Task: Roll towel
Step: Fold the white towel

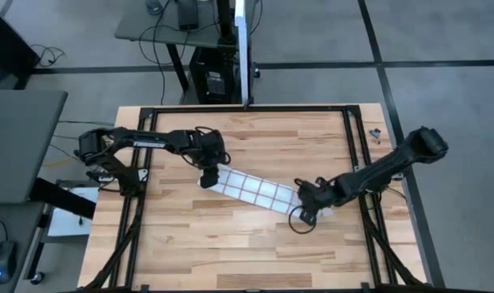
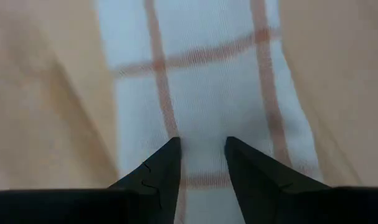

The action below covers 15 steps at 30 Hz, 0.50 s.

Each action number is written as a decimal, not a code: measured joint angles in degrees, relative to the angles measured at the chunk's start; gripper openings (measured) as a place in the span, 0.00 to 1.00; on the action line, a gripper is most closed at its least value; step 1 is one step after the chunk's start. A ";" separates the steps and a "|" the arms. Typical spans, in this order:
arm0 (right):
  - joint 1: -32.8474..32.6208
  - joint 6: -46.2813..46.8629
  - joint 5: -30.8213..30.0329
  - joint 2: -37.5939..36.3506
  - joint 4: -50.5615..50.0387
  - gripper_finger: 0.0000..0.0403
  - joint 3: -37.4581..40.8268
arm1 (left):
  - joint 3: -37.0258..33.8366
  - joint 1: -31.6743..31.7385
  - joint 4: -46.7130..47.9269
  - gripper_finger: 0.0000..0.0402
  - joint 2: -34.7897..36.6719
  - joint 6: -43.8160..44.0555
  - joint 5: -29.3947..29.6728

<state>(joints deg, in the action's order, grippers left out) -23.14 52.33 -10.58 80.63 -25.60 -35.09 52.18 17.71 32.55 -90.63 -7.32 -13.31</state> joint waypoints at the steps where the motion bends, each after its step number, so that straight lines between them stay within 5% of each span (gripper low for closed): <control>1: -0.64 0.72 -0.51 1.04 -0.58 0.31 -0.05 | -0.02 0.22 1.54 0.29 -0.52 -0.47 1.09; 6: -0.45 -1.36 -0.95 2.88 -2.83 0.31 -0.39 | -0.02 0.81 5.93 0.29 -1.24 3.49 3.55; 15: 9.95 -19.60 -5.59 0.46 -8.52 0.31 -0.03 | 0.01 -0.09 6.87 0.29 -1.24 15.69 4.03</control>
<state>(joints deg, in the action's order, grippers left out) -13.19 32.73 -16.17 81.08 -34.12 -35.12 52.18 17.62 39.42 -91.88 8.37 -9.28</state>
